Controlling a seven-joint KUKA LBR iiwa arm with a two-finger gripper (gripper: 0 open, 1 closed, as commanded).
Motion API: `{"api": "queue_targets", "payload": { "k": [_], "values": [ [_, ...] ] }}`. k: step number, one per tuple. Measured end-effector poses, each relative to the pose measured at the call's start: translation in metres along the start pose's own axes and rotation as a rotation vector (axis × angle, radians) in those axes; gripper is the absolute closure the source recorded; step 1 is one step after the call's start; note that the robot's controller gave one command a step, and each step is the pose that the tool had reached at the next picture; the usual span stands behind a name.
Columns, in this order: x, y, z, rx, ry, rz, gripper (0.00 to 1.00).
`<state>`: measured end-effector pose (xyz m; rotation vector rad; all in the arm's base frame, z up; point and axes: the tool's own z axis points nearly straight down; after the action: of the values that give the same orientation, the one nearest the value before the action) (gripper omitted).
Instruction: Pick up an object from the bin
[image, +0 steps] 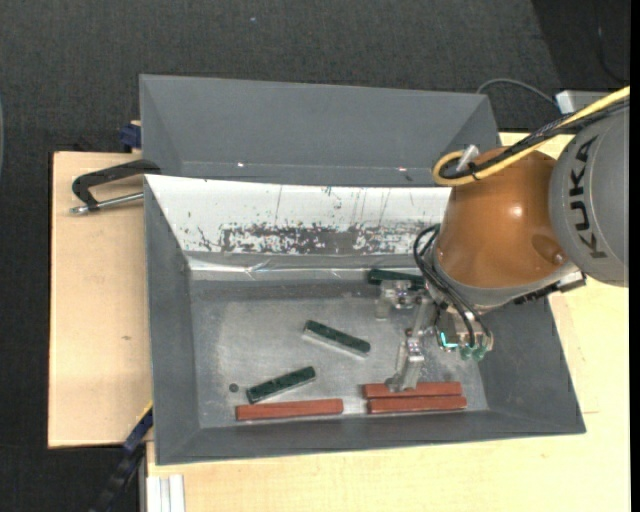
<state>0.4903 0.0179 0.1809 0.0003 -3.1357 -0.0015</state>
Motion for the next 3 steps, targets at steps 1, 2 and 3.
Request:
{"api": "queue_targets", "payload": {
  "k": [1, 2, 3],
  "values": [
    [-0.002, 0.000, -0.004, 0.000, -0.008, 0.001, 0.00],
    [-0.002, 0.000, -0.003, 0.000, -0.008, -0.001, 0.00],
    [-0.022, 0.032, 0.013, 0.000, -0.012, -0.112, 0.00]
  ]
}}
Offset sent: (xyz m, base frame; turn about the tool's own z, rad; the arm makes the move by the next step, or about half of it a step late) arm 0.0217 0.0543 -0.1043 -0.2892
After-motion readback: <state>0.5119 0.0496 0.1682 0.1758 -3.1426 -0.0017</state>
